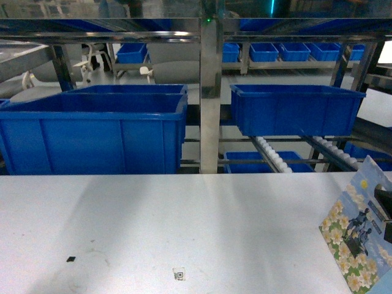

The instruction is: Move flower gift bag to table near conveyor

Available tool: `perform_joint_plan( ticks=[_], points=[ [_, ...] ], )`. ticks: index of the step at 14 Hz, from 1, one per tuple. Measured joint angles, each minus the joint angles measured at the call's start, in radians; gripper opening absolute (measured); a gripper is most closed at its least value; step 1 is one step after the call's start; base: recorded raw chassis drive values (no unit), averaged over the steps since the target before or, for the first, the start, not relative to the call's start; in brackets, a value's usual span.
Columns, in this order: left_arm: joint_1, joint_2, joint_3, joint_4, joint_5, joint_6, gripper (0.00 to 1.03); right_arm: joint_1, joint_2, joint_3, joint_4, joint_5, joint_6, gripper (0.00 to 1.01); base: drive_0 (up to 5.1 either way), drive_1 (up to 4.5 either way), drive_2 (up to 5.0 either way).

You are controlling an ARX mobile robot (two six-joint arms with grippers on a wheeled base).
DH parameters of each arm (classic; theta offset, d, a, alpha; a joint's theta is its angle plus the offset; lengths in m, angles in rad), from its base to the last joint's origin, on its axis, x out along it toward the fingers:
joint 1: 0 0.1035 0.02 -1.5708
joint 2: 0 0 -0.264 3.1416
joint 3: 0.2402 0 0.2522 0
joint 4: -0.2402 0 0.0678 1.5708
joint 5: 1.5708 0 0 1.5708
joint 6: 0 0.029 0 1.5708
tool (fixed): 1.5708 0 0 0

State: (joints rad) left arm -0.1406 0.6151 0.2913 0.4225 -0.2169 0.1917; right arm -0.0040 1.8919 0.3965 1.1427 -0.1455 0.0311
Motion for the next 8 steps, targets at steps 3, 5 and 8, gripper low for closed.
perform_joint_plan(
  ticks=[3, 5, 8],
  points=[
    [0.000, 0.000, 0.000, 0.000, 0.000, 0.000, 0.02, -0.011, -0.197, -0.089, 0.019, 0.099, 0.029, 0.98, 0.0, 0.00, 0.0],
    [0.000, 0.000, 0.000, 0.000, 0.000, 0.000, 0.02, -0.024, -0.333, -0.153, -0.008, 0.138, 0.029, 0.98, 0.0, 0.00, 0.0],
    [0.000, 0.000, 0.000, 0.000, 0.000, 0.000, 0.02, -0.064, -0.659, -0.253, -0.191, 0.198, 0.028, 0.98, 0.0, 0.00, 0.0]
  ],
)
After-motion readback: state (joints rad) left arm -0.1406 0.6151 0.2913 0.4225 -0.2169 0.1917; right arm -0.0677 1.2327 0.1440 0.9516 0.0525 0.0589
